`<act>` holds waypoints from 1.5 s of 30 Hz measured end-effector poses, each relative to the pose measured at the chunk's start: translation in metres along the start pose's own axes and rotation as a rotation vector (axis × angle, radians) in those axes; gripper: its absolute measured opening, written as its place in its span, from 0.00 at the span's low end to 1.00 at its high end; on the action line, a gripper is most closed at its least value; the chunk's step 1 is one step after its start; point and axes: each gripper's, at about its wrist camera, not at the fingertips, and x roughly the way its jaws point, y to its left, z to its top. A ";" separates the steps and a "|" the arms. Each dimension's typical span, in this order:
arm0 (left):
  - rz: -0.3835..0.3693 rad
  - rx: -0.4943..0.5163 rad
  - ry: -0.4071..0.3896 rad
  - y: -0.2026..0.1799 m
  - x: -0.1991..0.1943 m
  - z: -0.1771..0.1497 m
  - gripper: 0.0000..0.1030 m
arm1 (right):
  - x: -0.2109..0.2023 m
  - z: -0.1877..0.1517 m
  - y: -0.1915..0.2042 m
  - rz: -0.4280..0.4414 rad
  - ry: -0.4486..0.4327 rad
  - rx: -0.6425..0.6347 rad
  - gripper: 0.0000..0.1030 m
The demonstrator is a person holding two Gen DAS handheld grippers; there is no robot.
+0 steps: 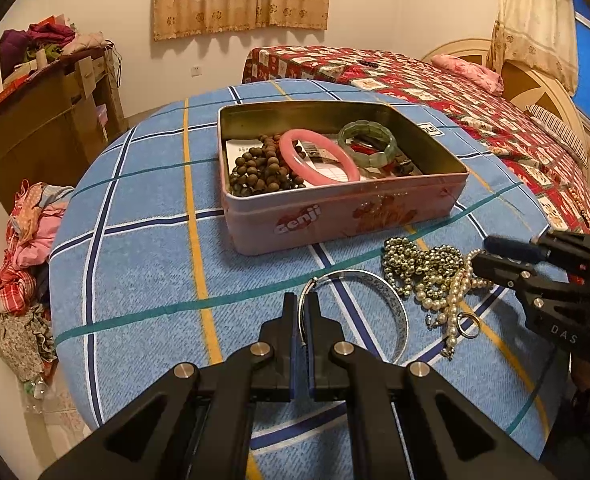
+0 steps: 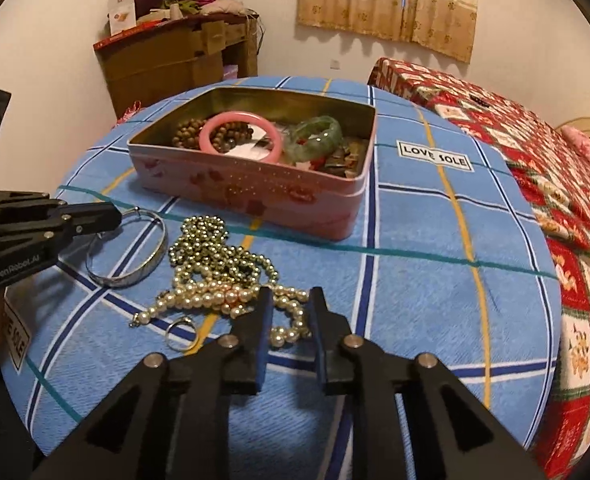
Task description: Organize jewelry
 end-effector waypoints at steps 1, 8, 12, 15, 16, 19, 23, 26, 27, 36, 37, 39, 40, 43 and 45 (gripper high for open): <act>0.002 -0.004 0.000 0.001 0.000 0.000 0.02 | 0.000 0.000 -0.001 -0.023 0.004 -0.003 0.40; 0.002 -0.013 0.005 0.004 0.003 -0.002 0.02 | 0.008 0.000 -0.005 0.036 0.026 0.017 0.45; 0.003 -0.014 0.000 0.005 0.001 -0.001 0.02 | 0.006 0.000 0.012 0.053 0.031 -0.053 0.17; 0.003 -0.017 -0.006 0.006 -0.002 0.001 0.02 | -0.003 -0.001 0.012 0.070 -0.001 -0.036 0.08; 0.002 -0.017 -0.008 0.006 -0.002 0.001 0.02 | -0.005 -0.002 0.012 0.068 -0.005 -0.038 0.08; 0.000 -0.018 -0.013 0.006 -0.004 0.003 0.02 | -0.012 0.001 0.010 0.063 -0.030 -0.027 0.08; -0.003 -0.015 -0.029 0.005 -0.012 0.006 0.02 | -0.023 0.009 0.007 0.057 -0.062 -0.017 0.08; -0.005 -0.007 -0.047 0.002 -0.020 0.010 0.02 | -0.034 0.017 0.007 0.055 -0.090 -0.021 0.08; -0.006 -0.005 -0.053 0.002 -0.022 0.012 0.02 | -0.037 0.019 0.008 0.054 -0.100 -0.024 0.08; -0.016 0.025 -0.127 -0.005 -0.053 0.032 0.02 | -0.055 0.039 0.006 0.041 -0.163 -0.040 0.08; -0.015 0.028 -0.132 -0.005 -0.054 0.034 0.02 | -0.055 0.040 0.005 0.037 -0.166 -0.040 0.08; -0.014 0.037 -0.135 -0.005 -0.055 0.037 0.01 | -0.055 0.044 0.003 0.034 -0.172 -0.039 0.08; -0.009 0.036 -0.134 -0.004 -0.054 0.038 0.01 | -0.057 0.044 0.003 0.033 -0.175 -0.040 0.08; -0.013 0.006 -0.126 0.003 -0.051 0.035 0.01 | -0.060 0.048 0.002 0.030 -0.188 -0.044 0.08; -0.018 -0.018 -0.094 0.008 -0.043 0.031 0.02 | -0.062 0.048 0.002 0.029 -0.194 -0.045 0.08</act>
